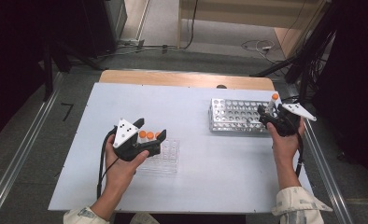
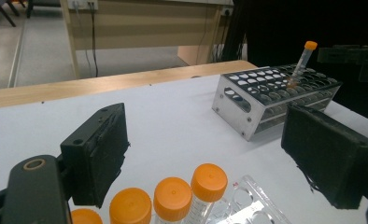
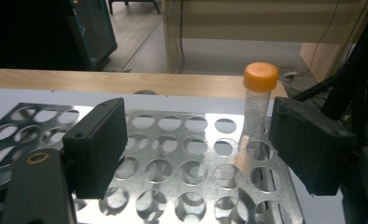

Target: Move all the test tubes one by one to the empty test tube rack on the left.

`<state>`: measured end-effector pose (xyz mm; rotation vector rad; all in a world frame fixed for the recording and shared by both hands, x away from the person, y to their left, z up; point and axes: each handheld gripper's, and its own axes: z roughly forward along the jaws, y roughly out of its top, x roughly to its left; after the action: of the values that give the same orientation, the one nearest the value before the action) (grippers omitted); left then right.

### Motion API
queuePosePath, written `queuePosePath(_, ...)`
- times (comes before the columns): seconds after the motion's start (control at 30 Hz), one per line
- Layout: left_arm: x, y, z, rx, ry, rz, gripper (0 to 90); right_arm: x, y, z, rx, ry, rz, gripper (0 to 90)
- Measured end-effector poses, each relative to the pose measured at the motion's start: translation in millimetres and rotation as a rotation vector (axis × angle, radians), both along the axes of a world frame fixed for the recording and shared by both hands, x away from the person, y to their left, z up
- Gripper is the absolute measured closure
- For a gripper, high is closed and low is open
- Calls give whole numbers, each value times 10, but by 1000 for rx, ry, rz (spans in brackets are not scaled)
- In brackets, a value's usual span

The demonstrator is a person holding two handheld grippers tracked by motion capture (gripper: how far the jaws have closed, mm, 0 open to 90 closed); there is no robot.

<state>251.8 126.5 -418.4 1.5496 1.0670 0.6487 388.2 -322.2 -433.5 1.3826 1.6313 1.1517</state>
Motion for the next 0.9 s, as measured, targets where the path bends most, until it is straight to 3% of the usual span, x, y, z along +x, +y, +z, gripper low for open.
queuePosePath(0.2, 12, 14, -7, 4, 2, 1, 154, 176, -80, -143, 11, 16, -61, 205)
queuePosePath(0.3, 19, 24, -18, 1, 1, 6, 154, 245, -95, -207, -5, 2, -73, 227)
queuePosePath(0.4, 19, 27, -22, 2, 6, 3, 156, 302, -121, -249, -5, -13, -94, 291)
queuePosePath(0.47, 16, 16, -26, 6, 6, -4, 161, 338, -143, -275, -13, 3, -108, 329)
queuePosePath(0.9, 0, -6, -31, 11, 9, -17, 179, 457, -188, -259, -23, -4, -124, 517)
